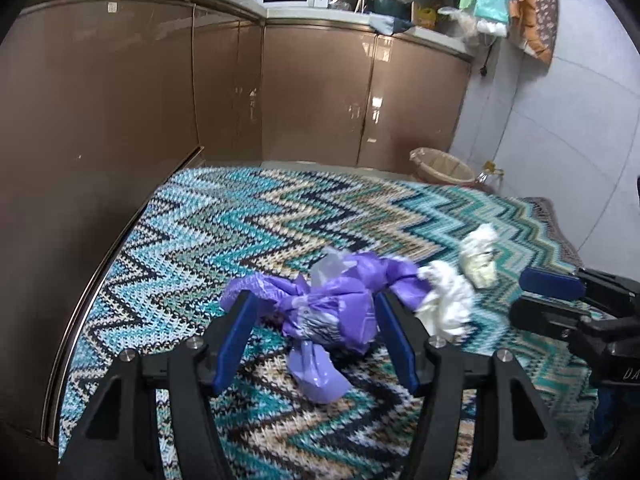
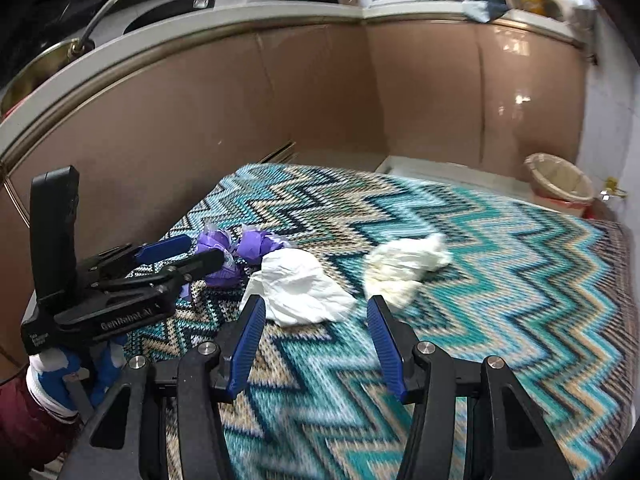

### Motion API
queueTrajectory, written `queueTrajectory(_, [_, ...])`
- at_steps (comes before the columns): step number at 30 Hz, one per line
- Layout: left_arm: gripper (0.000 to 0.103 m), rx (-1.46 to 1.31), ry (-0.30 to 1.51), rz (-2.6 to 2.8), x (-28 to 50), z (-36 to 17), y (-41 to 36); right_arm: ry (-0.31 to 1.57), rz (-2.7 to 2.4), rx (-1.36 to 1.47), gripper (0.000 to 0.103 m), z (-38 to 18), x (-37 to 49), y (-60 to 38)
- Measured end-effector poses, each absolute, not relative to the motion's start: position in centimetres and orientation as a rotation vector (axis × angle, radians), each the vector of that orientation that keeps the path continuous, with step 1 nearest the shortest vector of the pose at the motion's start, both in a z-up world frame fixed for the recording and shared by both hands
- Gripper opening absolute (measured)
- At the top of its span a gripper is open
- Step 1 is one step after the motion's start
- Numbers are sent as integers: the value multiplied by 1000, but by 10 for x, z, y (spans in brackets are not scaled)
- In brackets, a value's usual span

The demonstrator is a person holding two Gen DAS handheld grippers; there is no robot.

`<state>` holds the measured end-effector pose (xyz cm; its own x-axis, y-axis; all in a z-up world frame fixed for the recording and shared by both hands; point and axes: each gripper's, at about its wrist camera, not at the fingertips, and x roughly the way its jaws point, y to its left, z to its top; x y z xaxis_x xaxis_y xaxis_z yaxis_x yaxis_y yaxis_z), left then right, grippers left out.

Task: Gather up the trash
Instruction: 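Grasp the purple tissue bag with the left tool while the right tool grasps a white tissue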

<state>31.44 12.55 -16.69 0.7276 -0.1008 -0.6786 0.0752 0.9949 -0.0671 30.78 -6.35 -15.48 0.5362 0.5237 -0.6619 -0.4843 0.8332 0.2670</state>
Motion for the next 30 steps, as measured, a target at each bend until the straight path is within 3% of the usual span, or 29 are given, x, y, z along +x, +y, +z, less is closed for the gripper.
queueTrajectory(3, [42,-64,792,-99,320,-179,131,824,631,29,50,-166,321,-49])
queueTrajectory(10, [38,-194,807,-128,325,-186,151,846,674,-28,50,-183,337,-29])
queueTrajectory(13, [37,-200,802,-132,324,-186,152,850,676,-59,31,-185,334,-26])
queueTrajectory(15, [33,-189,795,-131,322,-184,150,854,672,-77,9,-186,332,-26])
queueTrajectory(19, [31,-166,775,-114,315,-178,147,866,662,-95,6,-185,321,-29])
queueTrajectory(25, [31,-174,757,-111,298,-168,149,849,642,-53,8,-169,306,-42])
queueTrajectory(27, [31,-176,751,-112,294,-165,151,840,635,-37,29,-163,307,-45])
queueTrajectory(30, [31,-179,733,-114,288,-161,154,828,643,-40,50,-159,310,-41])
